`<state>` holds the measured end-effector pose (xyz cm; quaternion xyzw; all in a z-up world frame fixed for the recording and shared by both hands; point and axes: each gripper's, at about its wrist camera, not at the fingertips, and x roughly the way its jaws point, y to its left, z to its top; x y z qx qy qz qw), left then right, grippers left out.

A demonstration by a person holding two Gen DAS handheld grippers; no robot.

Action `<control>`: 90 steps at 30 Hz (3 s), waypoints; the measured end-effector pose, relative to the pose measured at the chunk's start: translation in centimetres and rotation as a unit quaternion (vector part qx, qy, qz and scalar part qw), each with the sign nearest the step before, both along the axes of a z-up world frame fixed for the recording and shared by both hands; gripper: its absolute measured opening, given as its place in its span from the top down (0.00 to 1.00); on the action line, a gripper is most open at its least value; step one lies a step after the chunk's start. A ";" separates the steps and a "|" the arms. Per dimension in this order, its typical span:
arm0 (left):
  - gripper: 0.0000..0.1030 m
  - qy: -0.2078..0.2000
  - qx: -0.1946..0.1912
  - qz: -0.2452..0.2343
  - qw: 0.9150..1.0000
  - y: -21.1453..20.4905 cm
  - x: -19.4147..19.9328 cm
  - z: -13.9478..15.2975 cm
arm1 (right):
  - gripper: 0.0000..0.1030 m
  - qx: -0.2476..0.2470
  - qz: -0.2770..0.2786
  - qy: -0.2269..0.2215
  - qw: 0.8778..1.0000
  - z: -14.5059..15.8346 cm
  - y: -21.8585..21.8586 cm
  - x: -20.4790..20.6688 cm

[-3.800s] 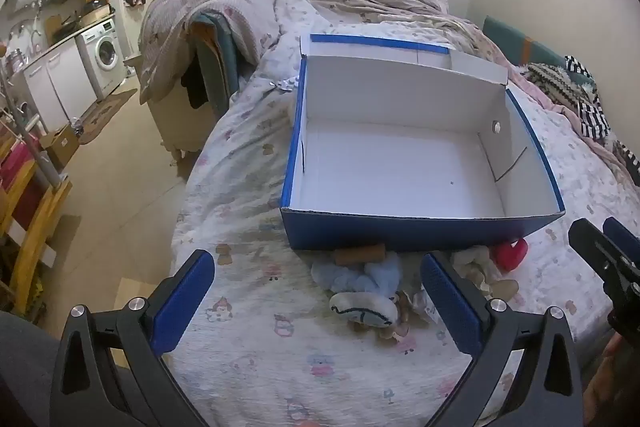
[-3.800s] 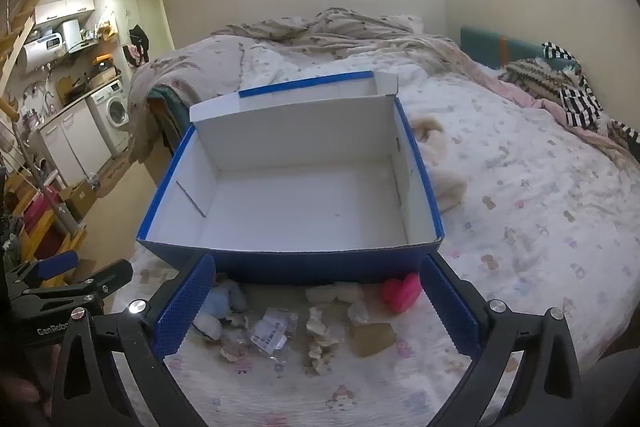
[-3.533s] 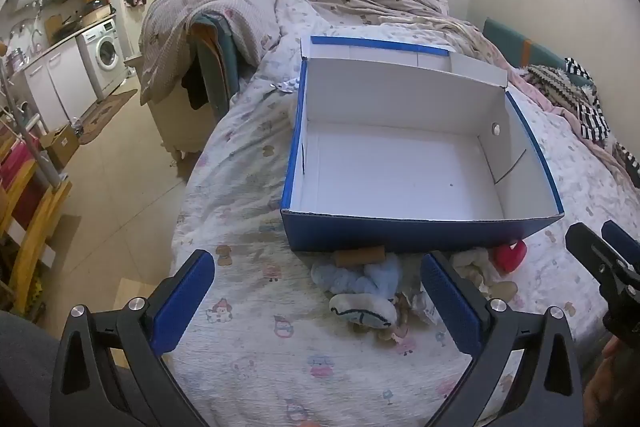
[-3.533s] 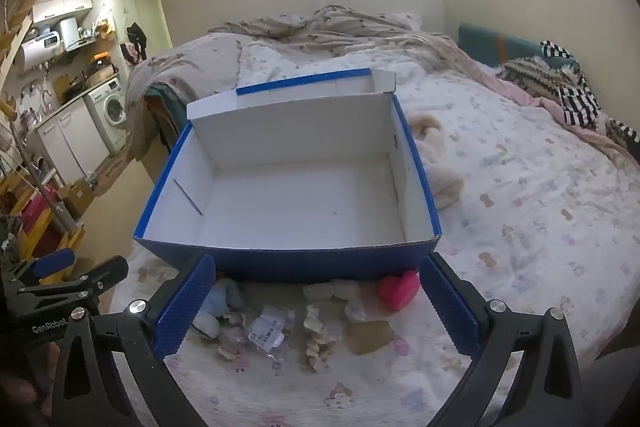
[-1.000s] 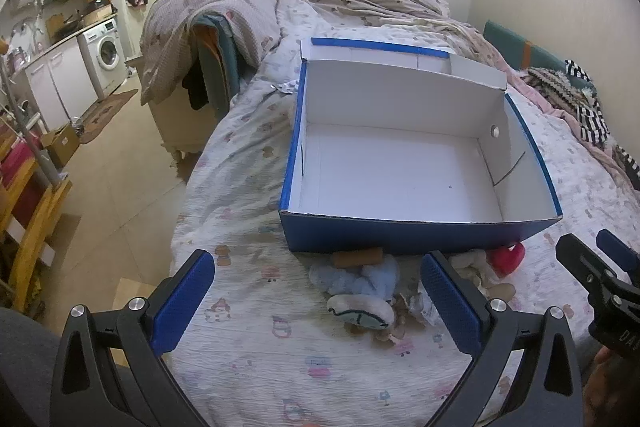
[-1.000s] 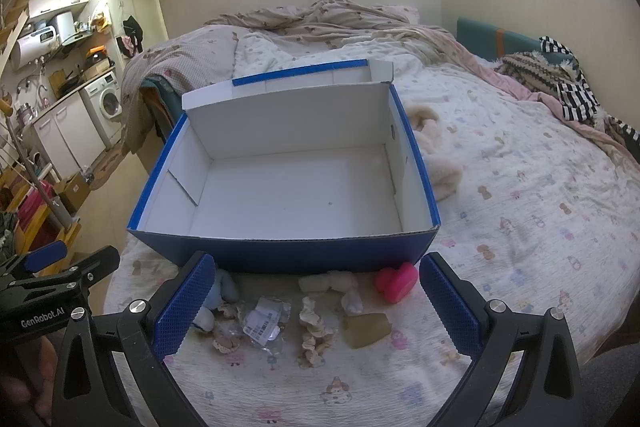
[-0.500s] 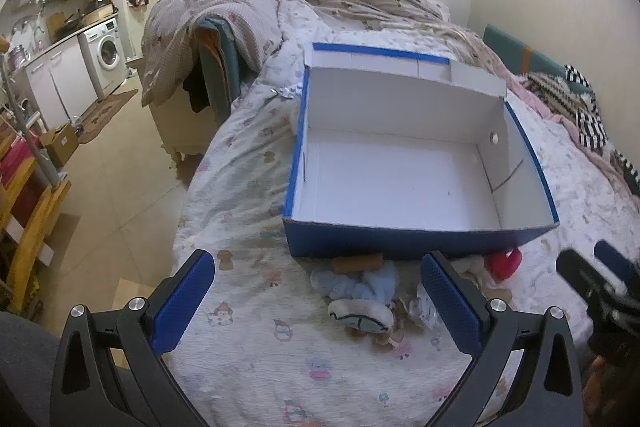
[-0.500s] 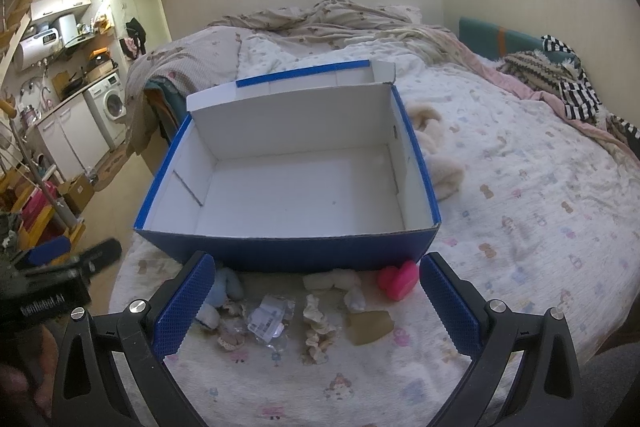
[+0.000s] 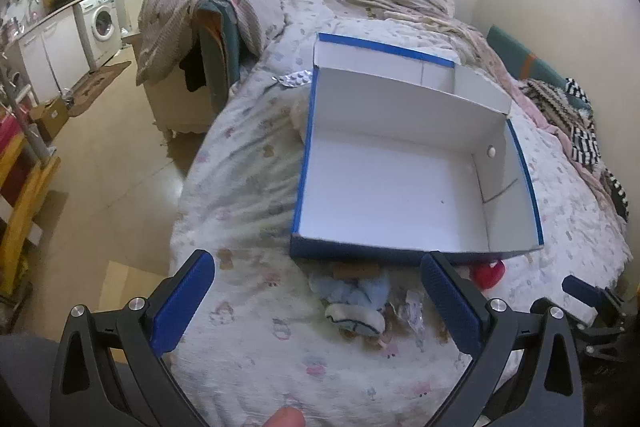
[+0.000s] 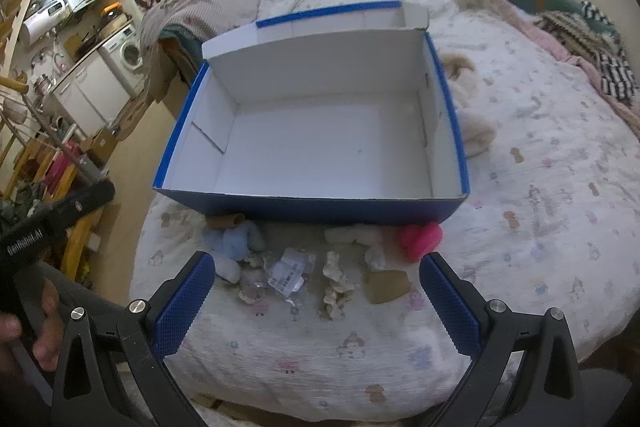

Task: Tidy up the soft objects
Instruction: 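Grasp the light-blue fluffy plush with the left gripper while the right gripper grasps the cream scrunchie, then carry the blue plush and cream scrunchie into the box and open both grippers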

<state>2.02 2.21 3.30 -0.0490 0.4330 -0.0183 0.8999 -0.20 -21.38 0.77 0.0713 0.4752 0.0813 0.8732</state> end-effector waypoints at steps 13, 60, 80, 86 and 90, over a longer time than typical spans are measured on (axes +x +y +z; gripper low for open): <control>0.00 0.145 0.032 -0.029 0.989 -1.7 5.4 -3.6 | 0.00 0.013 0.011 0.106 0.994 -3.7 -2.2 6.0; 0.64 0.300 0.005 -0.127 0.946 -1.9 3.8 -13.5 | 0.00 0.095 0.005 0.168 0.981 -9.8 -2.1 8.1; 0.64 0.251 0.009 -0.140 0.958 -2.3 4.1 -11.6 | 0.84 0.040 0.052 0.224 0.972 -13.6 1.3 8.3; 0.64 0.232 0.000 -0.112 0.966 -0.3 4.0 -10.1 | 0.87 0.092 0.057 0.198 0.974 -11.5 0.3 7.4; 0.64 0.208 0.012 -0.081 0.975 0.6 3.1 -9.1 | 0.87 0.127 0.074 0.169 0.975 -9.3 0.3 6.7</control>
